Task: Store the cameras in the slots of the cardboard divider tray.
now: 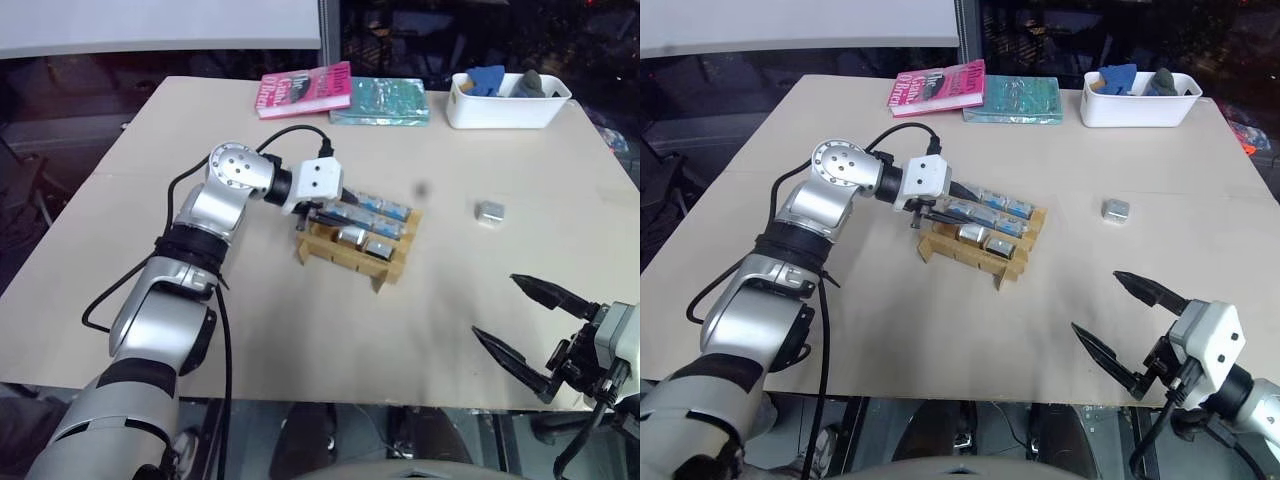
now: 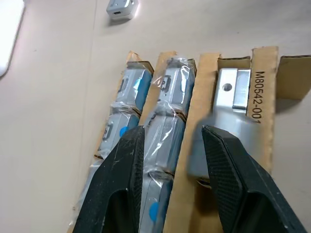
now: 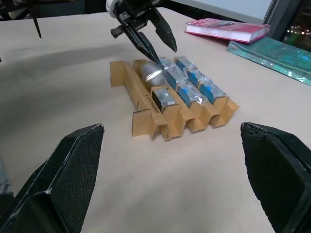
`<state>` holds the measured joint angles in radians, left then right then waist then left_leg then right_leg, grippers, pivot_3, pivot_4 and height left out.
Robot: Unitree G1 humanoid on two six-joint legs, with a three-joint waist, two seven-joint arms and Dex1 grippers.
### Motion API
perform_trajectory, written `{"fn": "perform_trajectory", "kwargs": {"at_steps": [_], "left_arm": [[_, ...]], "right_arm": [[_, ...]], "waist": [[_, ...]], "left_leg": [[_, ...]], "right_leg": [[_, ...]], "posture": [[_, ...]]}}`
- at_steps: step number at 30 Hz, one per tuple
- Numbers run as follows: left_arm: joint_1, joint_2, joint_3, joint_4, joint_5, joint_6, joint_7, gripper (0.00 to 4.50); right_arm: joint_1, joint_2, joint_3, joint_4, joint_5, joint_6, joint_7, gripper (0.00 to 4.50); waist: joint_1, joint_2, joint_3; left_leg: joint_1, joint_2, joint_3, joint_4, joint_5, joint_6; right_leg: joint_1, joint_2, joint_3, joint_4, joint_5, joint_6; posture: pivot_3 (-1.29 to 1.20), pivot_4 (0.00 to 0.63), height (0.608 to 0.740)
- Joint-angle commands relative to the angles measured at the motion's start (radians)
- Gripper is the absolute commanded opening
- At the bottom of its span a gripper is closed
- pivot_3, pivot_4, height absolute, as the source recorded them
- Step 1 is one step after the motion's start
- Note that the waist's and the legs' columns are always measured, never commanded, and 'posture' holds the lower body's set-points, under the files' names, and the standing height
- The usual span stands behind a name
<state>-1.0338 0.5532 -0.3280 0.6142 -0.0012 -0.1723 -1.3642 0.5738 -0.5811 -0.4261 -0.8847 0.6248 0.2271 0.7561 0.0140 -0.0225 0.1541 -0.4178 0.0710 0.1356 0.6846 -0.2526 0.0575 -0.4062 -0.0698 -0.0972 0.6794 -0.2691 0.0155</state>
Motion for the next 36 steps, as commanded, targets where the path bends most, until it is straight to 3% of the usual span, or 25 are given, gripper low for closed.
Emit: {"fn": "perform_trajectory", "kwargs": {"at_steps": [1,9,17,36], "left_arm": [[-0.006,0.002,0.021,-0.015,0.001,0.003,-0.001,1.91],[0.033,0.041,0.029,-0.145,-0.086,0.158,-0.162,1.91],[0.145,0.040,0.014,-0.224,-0.021,0.034,-0.064,1.91],[0.136,0.037,-0.009,-0.092,0.080,-0.152,-0.011,1.91]], "right_arm": [[-0.003,-0.001,-0.006,-0.012,0.002,-0.019,-0.002,4.50],[-0.001,0.001,-0.002,-0.015,0.001,-0.017,-0.002,4.50],[0.002,0.007,0.014,-0.021,-0.010,-0.020,-0.010,4.50],[0.032,0.012,0.009,-0.035,-0.020,-0.022,-0.015,4.50]], "waist": [[0.000,0.000,0.000],[0.000,0.000,0.000],[0.001,0.000,0.000],[0.001,0.001,0.000]], "left_leg": [[0.000,0.000,0.000,0.000,0.000,0.000],[0.000,0.000,0.000,0.000,0.000,0.000],[0.000,0.000,0.000,0.000,0.000,0.000],[0.000,0.000,0.000,0.000,-0.001,0.001]], "right_leg": [[0.000,0.000,0.000,0.000,0.000,0.000],[0.000,0.000,0.000,0.000,0.000,0.000],[0.000,0.000,0.001,0.000,0.001,-0.001],[0.000,0.000,0.000,0.000,0.001,-0.001]], "posture": [[0.00,0.150,0.740],[0.00,0.150,0.740],[0.00,0.150,0.740],[0.00,0.150,0.740]]}}
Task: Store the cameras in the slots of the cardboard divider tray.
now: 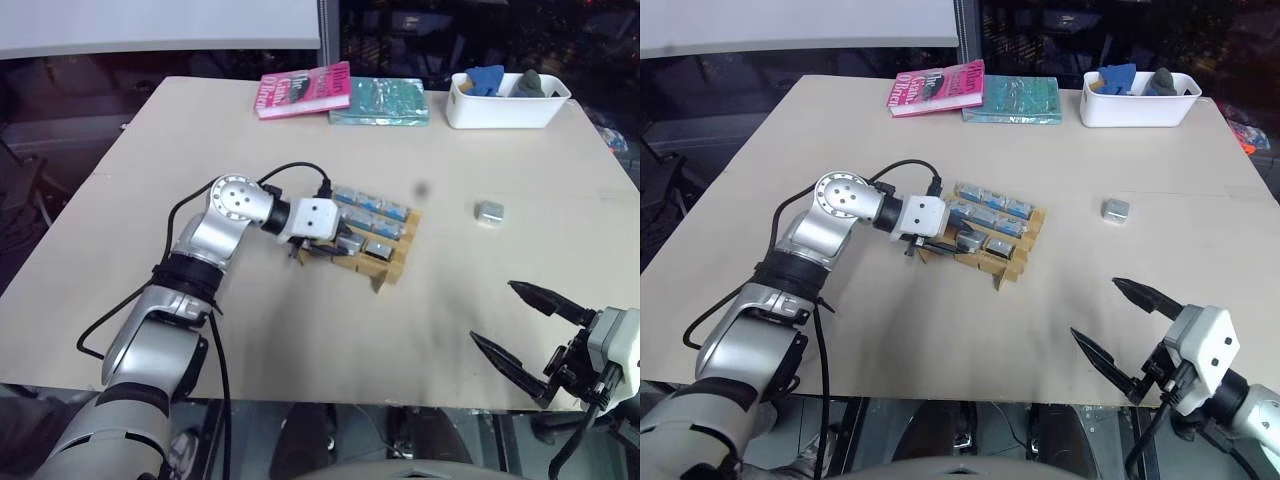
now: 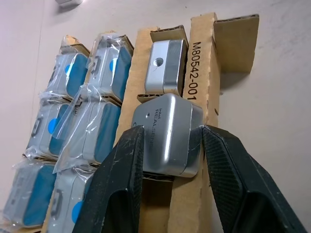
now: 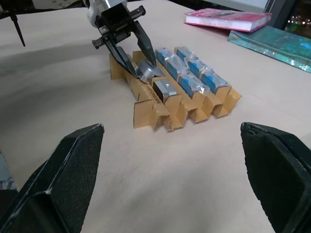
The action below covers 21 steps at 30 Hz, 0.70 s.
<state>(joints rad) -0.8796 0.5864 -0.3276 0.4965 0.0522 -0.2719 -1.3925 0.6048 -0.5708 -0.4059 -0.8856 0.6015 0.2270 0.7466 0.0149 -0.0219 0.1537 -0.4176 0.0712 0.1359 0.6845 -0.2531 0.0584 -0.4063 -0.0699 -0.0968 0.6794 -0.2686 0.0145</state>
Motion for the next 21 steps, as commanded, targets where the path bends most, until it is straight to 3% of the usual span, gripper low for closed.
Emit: {"fn": "perform_trajectory", "kwargs": {"at_steps": [1,3,6,8,15,21], "left_arm": [[-0.018,0.004,-0.013,0.038,0.037,-0.069,0.023,1.91],[-0.020,0.002,-0.016,0.059,0.049,-0.092,0.031,1.91],[-0.024,-0.003,-0.015,0.083,0.051,-0.112,0.040,1.07],[-0.028,-0.007,-0.006,0.093,0.035,-0.112,0.038,0.75],[-0.078,-0.022,0.061,0.107,-0.105,0.066,-0.054,0.74],[-0.189,-0.050,0.056,0.223,-0.082,0.094,-0.090,0.74]], "right_arm": [[-0.001,0.001,-0.011,-0.033,0.003,-0.022,-0.006,4.50],[-0.003,0.001,-0.010,-0.031,0.002,-0.022,-0.006,4.50],[-0.005,-0.001,-0.009,-0.030,0.000,-0.022,-0.006,4.50],[-0.007,-0.002,-0.009,-0.030,0.000,-0.022,-0.006,4.50],[-0.010,-0.004,-0.011,-0.027,-0.001,-0.021,-0.005,4.50],[-0.035,-0.010,-0.006,-0.011,-0.003,-0.017,-0.001,4.50]], "waist": [[0.000,0.000,0.000],[0.000,0.000,0.000],[0.004,0.000,-0.002],[0.004,0.002,-0.004],[0.001,0.003,-0.005],[0.002,0.001,-0.004]], "left_leg": [[0.000,0.000,0.000,0.000,0.000,0.000],[0.000,0.000,0.000,0.000,-0.001,0.002],[0.001,0.000,0.000,0.000,-0.001,0.002],[0.003,0.000,0.000,0.000,-0.002,0.003],[0.002,0.000,-0.001,0.001,-0.002,0.004],[0.001,-0.001,-0.001,0.001,-0.002,0.004]], "right_leg": [[0.000,0.000,0.000,0.000,0.000,0.000],[0.000,0.000,0.000,0.000,0.000,0.000],[0.001,0.000,0.000,0.000,0.000,0.000],[0.003,0.000,-0.001,0.000,-0.001,0.001],[0.003,0.000,-0.002,0.000,-0.001,0.002],[0.002,0.000,-0.002,-0.001,-0.001,0.002]], "posture": [[0.00,0.150,0.740],[0.00,0.150,0.740],[0.00,0.150,0.740],[0.00,0.150,0.740],[0.00,0.150,0.740],[0.00,0.150,0.740]]}}
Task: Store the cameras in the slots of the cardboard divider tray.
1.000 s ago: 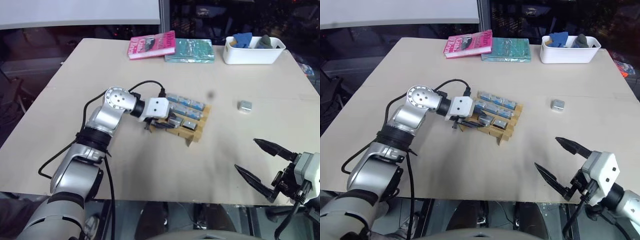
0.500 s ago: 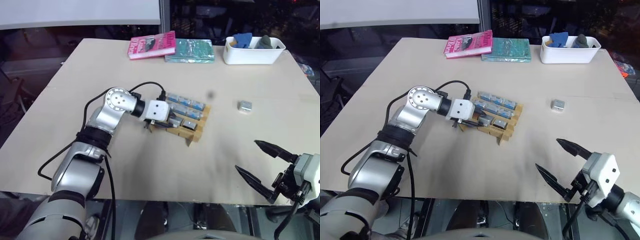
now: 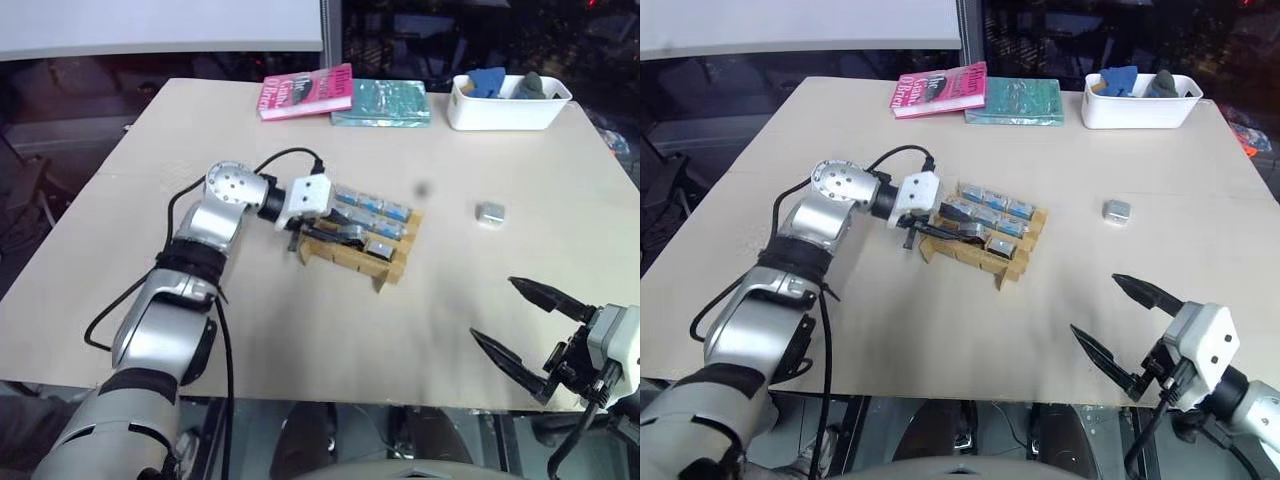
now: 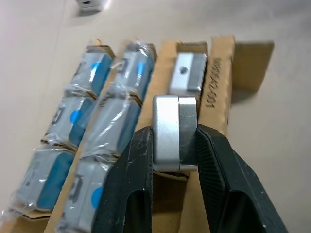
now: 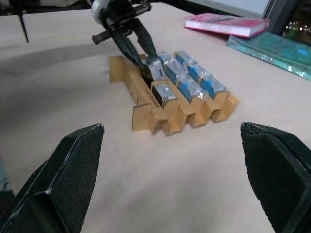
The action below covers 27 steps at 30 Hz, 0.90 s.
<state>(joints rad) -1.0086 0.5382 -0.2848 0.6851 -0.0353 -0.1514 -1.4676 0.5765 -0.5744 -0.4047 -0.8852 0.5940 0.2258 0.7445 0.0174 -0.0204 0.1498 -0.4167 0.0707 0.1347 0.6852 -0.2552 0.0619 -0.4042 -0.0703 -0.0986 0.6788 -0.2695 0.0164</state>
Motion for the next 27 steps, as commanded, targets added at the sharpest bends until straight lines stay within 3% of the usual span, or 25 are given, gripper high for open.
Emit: {"fn": "perform_trajectory", "kwargs": {"at_steps": [1,8,15,27], "left_arm": [[-0.072,-0.005,0.007,0.054,0.015,-0.039,-0.020,0.74],[-0.151,-0.033,-0.003,0.142,0.019,-0.016,-0.119,0.74],[-0.178,0.003,-0.092,0.122,-0.060,0.058,-0.147,0.74],[-0.228,0.036,-0.198,0.182,-0.056,-0.038,-0.147,0.74]], "right_arm": [[-0.009,-0.007,-0.007,-0.010,0.005,-0.016,0.001,4.50],[0.016,0.004,-0.015,-0.023,0.003,-0.023,0.003,4.50],[0.035,0.012,-0.010,-0.035,-0.001,-0.028,-0.005,4.50],[0.042,0.013,-0.008,-0.035,-0.004,-0.035,-0.010,4.50]], "waist": [[-0.002,0.000,0.000],[-0.003,-0.001,0.001],[-0.004,-0.001,0.001],[-0.003,-0.001,0.001]], "left_leg": [[0.000,0.000,0.000,0.000,0.000,0.000],[0.000,0.000,0.000,0.000,0.000,0.000],[-0.001,0.000,0.001,0.000,0.000,0.000],[-0.001,0.000,0.001,0.000,0.000,0.000]], "right_leg": [[0.000,0.000,0.000,0.000,0.000,0.000],[-0.001,0.000,0.000,0.000,0.000,0.000],[-0.002,0.000,0.001,0.000,0.000,0.000],[-0.002,0.000,0.001,0.000,0.000,-0.001]], "posture": [[0.00,0.150,0.740],[0.00,0.150,0.740],[0.00,0.150,0.740],[0.00,0.150,0.740]]}}
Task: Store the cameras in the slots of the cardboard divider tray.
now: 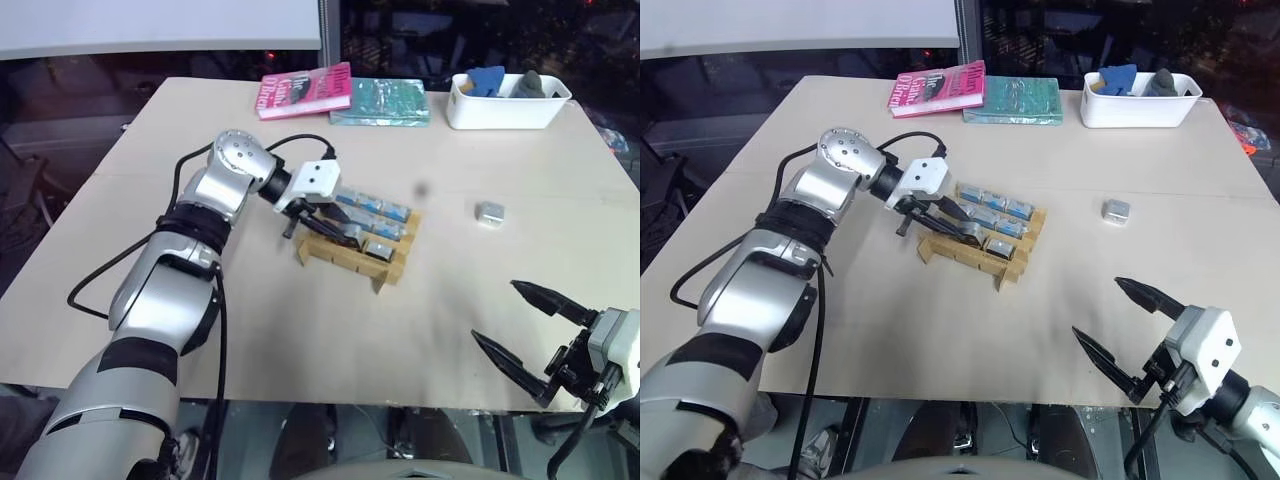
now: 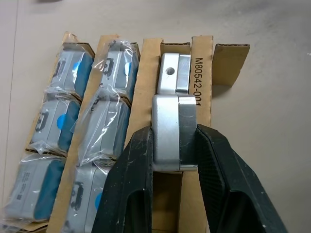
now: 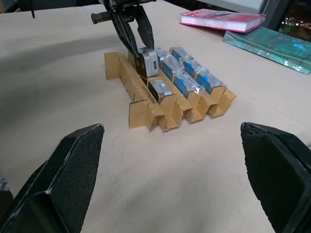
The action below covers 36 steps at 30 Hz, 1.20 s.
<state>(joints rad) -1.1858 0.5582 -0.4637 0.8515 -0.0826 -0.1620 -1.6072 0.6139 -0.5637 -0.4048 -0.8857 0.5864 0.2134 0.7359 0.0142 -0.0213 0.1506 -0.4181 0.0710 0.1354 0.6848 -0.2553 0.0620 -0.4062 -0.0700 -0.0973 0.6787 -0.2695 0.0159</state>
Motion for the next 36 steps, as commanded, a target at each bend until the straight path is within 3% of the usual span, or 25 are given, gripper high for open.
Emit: {"fn": "perform_trajectory", "kwargs": {"at_steps": [1,7,8,10,13,18,21,25,29,36], "left_arm": [[-0.057,0.016,-0.029,0.025,-0.006,-0.037,-0.007,0.74],[-0.097,-0.008,-0.071,0.109,0.048,-0.114,-0.007,0.74],[-0.101,-0.011,-0.074,0.118,0.048,-0.124,-0.007,1.53],[-0.106,-0.025,-0.054,0.134,0.052,-0.147,-0.006,2.05],[-0.105,-0.035,-0.010,0.129,0.024,-0.138,-0.006,3.26],[-0.066,0.026,0.055,-0.041,-0.140,0.093,-0.007,3.26],[0.032,0.068,0.173,-0.246,-0.206,0.252,0.043,3.26],[0.236,0.075,0.337,-0.604,-0.310,0.507,0.288,3.26],[0.420,0.044,0.437,-0.922,-0.412,0.720,0.492,3.26],[0.670,-0.002,0.538,-1.227,-0.463,0.842,0.754,3.26]], "right_arm": [[0.003,0.002,-0.008,-0.034,0.004,-0.022,-0.002,4.50],[-0.009,-0.004,-0.007,-0.029,0.005,-0.019,0.000,4.50],[-0.009,-0.004,-0.006,-0.029,0.005,-0.019,0.000,4.50],[-0.008,-0.002,-0.005,-0.031,0.005,-0.018,-0.001,4.50],[-0.005,-0.002,0.000,-0.037,0.004,-0.002,-0.016,4.50],[-0.070,-0.003,0.049,-0.018,-0.082,0.051,-0.111,4.50],[-0.180,-0.032,0.114,0.028,-0.185,0.206,-0.245,4.50],[-0.467,-0.026,0.234,0.203,-0.317,0.393,-0.414,4.50],[-0.740,0.079,0.286,0.407,-0.381,0.492,-0.548,4.50],[-1.023,0.208,0.286,0.772,-0.454,0.496,-0.682,4.50]], "waist": [[0.000,0.000,0.000],[-0.001,0.000,0.000],[-0.001,0.000,0.000],[-0.001,0.000,0.000],[0.000,-0.001,0.000],[-0.004,-0.001,0.001],[-0.011,-0.001,0.001],[-0.023,-0.001,0.001],[-0.026,0.000,0.002],[-0.022,0.001,0.003]], "left_leg": [[0.000,0.000,0.000,0.000,0.000,0.000],[0.000,0.000,0.000,0.000,0.000,0.000],[0.000,0.000,0.000,0.000,0.000,0.000],[0.000,0.000,0.000,0.000,0.000,0.000],[-0.001,0.000,0.000,0.000,0.000,0.000],[-0.005,0.000,0.000,0.001,0.000,0.000],[-0.005,0.001,0.000,0.000,0.002,-0.004],[-0.004,0.000,0.000,0.001,0.003,-0.005],[-0.003,0.000,0.000,0.002,0.003,-0.005],[-0.003,-0.001,0.000,-0.001,0.004,-0.006]], "right_leg": [[0.000,0.000,0.000,0.000,0.000,0.000],[0.000,0.000,0.000,0.000,0.000,0.000],[-0.001,0.000,0.000,0.000,0.000,0.000],[-0.001,0.000,0.000,0.000,0.000,0.000],[-0.001,0.000,0.000,0.000,0.000,0.000],[-0.005,0.000,0.000,0.001,0.000,0.000],[-0.005,0.000,0.001,0.001,0.000,0.000],[-0.005,0.000,0.003,0.003,0.002,-0.003],[-0.005,0.000,0.003,0.004,0.002,-0.003],[-0.005,-0.001,0.004,0.003,0.003,-0.003]], "posture": [[0.00,0.150,0.740],[0.00,0.150,0.740],[0.00,0.150,0.740],[0.00,0.150,0.740],[0.00,0.150,0.740],[0.00,0.150,0.740],[0.00,0.150,0.740],[0.00,0.150,0.740],[0.00,0.150,0.740],[0.00,0.150,0.740]]}}
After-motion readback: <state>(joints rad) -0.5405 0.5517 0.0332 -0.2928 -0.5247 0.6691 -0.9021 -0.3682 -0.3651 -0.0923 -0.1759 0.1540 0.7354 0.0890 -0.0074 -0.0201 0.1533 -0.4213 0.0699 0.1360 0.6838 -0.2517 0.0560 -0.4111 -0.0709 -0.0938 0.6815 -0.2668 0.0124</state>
